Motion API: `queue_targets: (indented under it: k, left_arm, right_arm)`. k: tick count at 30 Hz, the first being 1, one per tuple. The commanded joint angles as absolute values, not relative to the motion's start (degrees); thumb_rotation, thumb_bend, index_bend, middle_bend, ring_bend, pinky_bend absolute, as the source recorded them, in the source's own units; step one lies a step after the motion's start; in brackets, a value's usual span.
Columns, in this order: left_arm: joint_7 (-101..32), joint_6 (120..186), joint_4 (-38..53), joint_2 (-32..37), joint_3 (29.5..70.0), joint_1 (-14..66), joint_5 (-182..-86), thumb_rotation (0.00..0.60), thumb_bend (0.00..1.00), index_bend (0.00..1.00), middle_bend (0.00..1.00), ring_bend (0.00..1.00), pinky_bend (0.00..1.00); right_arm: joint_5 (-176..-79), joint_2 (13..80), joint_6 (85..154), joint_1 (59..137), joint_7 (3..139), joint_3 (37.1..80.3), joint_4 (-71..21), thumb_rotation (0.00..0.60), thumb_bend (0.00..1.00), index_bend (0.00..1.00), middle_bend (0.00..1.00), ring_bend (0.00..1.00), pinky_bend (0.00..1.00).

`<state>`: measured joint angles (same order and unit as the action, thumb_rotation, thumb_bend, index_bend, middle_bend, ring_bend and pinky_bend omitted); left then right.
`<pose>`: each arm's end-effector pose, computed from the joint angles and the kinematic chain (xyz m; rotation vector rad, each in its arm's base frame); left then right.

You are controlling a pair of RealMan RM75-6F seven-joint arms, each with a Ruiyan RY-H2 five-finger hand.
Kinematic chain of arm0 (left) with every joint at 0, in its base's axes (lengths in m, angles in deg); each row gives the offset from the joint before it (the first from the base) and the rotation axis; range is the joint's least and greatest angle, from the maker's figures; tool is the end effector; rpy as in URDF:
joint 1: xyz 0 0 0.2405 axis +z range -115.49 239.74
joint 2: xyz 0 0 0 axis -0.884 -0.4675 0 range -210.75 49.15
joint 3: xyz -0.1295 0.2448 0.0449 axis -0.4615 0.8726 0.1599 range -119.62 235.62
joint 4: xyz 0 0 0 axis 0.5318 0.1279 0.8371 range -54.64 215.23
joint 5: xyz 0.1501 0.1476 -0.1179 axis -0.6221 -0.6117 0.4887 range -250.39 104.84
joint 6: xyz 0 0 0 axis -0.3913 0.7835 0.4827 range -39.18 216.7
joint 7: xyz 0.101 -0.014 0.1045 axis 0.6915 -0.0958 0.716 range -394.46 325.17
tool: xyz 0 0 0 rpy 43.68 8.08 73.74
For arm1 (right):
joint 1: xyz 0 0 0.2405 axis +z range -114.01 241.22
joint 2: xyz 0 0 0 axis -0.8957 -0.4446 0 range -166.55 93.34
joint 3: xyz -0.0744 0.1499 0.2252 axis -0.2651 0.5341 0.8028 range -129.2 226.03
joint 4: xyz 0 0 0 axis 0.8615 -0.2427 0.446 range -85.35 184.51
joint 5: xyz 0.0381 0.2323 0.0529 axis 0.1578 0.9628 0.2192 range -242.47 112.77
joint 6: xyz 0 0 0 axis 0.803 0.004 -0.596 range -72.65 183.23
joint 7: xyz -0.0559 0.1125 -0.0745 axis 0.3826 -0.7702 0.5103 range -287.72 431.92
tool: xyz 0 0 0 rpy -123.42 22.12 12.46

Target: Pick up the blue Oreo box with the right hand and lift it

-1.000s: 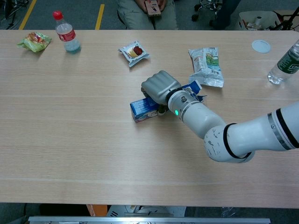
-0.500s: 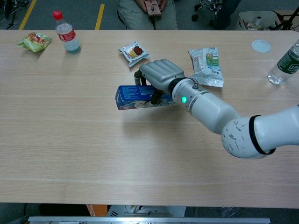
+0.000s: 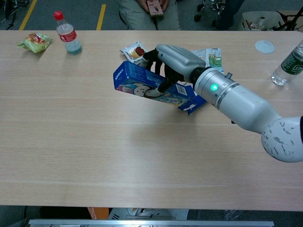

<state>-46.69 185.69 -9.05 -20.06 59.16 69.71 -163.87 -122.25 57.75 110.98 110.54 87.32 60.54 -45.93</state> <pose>-0.3707 0.0922 0.1800 -1.2385 -0.9643 -0.9528 -0.0754 -0.3272 -0.0822 1.9068 -1.2947 1.1627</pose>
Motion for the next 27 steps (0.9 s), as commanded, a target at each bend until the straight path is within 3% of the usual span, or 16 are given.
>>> queue_targets:
  k: [1,9,20,27]
  left_arm:
    - [-46.6,185.7,-9.2,-20.1,59.2,69.7,-163.9,0.6,0.26,0.12,0.12,0.1,0.07]
    - [-46.6,185.8,-9.3,-20.3,59.2,69.8,-163.8,0.6,0.26,0.12,0.12,0.1,0.07]
    - [-46.9,185.7,-8.9,-20.3,59.3,69.9,-163.6,0.6,0.26,0.12,0.12,0.1,0.07]
    - [-46.7,185.5,-8.9,-20.2,59.4,69.9,-163.6,0.6,0.26,0.12,0.12,0.1,0.07]
  right_arm:
    - [-124.2,57.5,110.8,109.7,84.9,60.8,-45.7,0.6,0.26,0.59,0.5,0.5,0.53]
    - [-129.0,56.8,111.4,108.8,80.0,61.4,-47.0,0.6,0.25,0.59,0.5,0.5,0.53]
    - [-128.1,62.5,107.7,108.4,78.1,58.0,-37.5,0.6,0.23,0.58,0.5,0.49,0.53]
    - [-129.1,62.9,107.1,108.4,77.5,58.2,-36.8,0.6,0.23,0.51,0.46,0.47,0.53]
